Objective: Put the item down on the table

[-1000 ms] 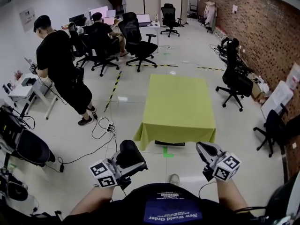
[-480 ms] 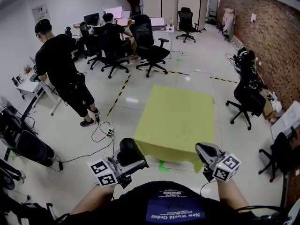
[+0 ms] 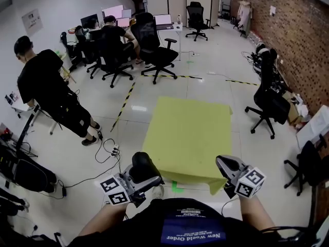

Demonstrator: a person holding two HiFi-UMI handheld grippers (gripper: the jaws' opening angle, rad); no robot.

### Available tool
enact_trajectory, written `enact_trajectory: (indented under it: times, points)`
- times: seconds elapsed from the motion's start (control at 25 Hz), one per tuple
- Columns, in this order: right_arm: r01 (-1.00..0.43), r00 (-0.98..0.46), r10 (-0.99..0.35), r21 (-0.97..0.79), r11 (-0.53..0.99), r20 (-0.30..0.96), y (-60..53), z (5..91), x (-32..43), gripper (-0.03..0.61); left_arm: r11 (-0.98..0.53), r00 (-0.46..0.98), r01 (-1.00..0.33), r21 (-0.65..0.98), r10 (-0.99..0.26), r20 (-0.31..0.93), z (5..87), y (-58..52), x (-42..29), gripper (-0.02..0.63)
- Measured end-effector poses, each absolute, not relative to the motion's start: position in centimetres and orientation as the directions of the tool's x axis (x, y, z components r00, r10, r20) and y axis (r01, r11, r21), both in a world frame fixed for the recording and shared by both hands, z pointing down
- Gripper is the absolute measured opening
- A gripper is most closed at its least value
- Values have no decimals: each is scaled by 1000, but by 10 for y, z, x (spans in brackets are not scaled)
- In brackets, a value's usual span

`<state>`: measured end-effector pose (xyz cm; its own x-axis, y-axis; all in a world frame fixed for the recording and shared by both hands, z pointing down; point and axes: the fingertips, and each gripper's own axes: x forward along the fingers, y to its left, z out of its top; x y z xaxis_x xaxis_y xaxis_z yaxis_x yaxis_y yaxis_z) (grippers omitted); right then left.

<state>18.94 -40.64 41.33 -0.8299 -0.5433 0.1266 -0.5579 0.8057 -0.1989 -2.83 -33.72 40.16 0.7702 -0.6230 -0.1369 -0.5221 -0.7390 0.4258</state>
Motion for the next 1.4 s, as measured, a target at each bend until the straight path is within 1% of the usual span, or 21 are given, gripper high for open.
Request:
enact_trajectory:
  times: [0.52,0.68,0.8,1.04,1.4]
  points:
    - [-670,-742,-659,-197,716,128,-532,407,111,-14,-827,879,-377,416,-462,-122,407,-500,-99,356]
    - [-686,-726,-676,-199,700,125,-563,406,89,-14,-834,891,-361,417,-441,-112,412,-540,-121,356]
    - [-692,-722,-677,-200,694,147,-577,409,81,-14,-831,892,-358,427,-439,-107,413,-562,-131,356]
    - [-689,-724,-670,-216,692,165,-606,419,105,-14,-817,884,-380,434,-458,-88,425,-593,-114,355]
    - [-592,-806,-568,-245,768,168,-660,435,154,-14,-758,837,-486,434,-548,-20,437,-627,-51,355]
